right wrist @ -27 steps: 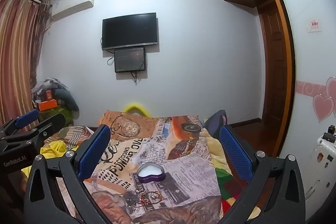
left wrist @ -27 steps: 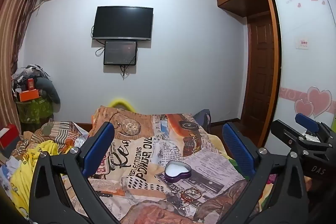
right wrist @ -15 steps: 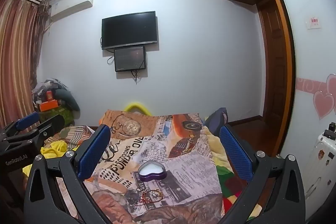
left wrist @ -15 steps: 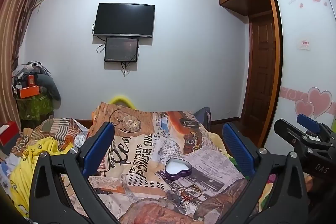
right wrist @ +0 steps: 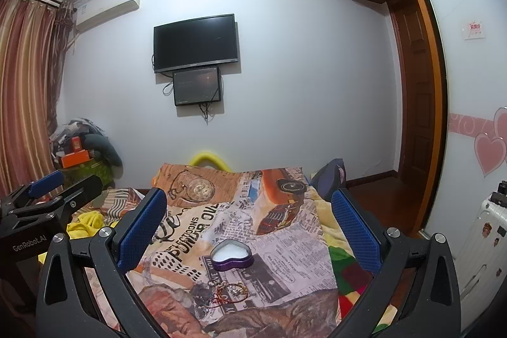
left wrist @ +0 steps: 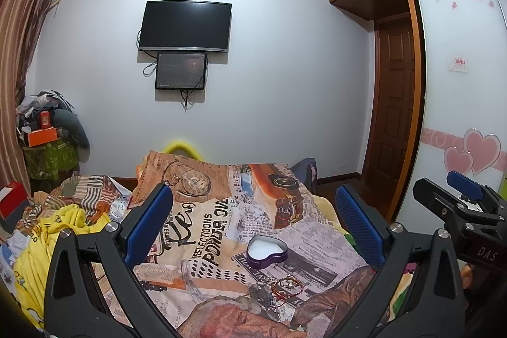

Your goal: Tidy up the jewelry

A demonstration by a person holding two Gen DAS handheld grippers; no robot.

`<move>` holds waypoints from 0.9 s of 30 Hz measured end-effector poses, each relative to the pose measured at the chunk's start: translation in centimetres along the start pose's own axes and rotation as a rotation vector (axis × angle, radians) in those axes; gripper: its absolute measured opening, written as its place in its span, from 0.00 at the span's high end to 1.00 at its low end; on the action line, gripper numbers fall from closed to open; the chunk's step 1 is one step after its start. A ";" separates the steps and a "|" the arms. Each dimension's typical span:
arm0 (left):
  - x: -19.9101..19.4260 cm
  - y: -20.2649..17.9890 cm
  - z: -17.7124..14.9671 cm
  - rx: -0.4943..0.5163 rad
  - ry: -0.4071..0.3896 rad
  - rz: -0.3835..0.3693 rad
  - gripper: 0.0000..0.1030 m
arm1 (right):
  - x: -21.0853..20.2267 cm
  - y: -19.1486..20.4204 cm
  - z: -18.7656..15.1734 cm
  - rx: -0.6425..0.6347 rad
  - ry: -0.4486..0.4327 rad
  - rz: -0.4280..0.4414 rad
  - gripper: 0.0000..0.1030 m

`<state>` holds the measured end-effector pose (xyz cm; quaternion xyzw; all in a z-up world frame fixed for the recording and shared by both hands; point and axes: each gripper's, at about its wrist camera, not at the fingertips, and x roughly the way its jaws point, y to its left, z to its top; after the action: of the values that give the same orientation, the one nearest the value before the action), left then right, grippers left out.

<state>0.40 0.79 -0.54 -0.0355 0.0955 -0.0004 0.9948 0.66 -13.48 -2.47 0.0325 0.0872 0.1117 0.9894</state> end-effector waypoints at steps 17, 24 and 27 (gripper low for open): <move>0.2 -0.3 -0.3 -0.002 0.009 -0.007 0.00 | 0.0 -0.1 0.2 0.007 0.005 0.006 0.00; 0.4 -0.4 -0.2 -0.009 0.016 -0.009 0.00 | 0.0 0.0 0.3 0.009 0.005 0.007 0.00; 0.5 -0.5 -0.2 -0.007 0.018 -0.011 0.00 | -0.1 0.1 0.4 0.009 0.007 0.007 0.00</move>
<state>0.84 0.31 -0.80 -0.0393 0.1044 -0.0060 0.9937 0.65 -13.41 -2.09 0.0371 0.0908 0.1151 0.9885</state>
